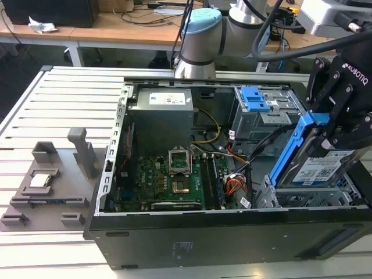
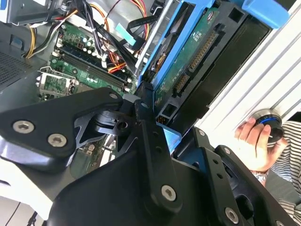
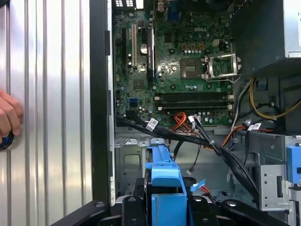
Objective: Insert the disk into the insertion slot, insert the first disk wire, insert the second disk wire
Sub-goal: 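Insert the disk into the insertion slot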
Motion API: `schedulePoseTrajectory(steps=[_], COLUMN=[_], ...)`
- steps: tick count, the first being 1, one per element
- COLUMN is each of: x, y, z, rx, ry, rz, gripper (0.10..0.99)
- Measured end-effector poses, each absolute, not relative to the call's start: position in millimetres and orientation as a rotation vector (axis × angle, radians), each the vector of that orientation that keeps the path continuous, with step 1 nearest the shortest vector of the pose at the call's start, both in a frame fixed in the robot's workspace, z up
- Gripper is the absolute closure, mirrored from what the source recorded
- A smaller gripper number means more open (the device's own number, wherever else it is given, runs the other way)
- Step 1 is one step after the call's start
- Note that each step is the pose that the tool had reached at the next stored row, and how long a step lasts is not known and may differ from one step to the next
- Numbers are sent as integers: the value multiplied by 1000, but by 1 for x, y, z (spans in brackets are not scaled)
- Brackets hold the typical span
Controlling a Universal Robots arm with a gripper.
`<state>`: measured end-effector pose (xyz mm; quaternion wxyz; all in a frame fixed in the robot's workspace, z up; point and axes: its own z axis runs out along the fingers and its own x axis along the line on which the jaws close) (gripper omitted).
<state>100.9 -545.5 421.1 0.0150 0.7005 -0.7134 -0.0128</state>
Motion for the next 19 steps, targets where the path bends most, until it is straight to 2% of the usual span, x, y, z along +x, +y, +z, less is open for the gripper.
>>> schedulePoseTrajectory(steps=[19], x=[101], y=[-546], z=[390], rx=[2180], ry=[-2220], rz=[-40], gripper=[718])
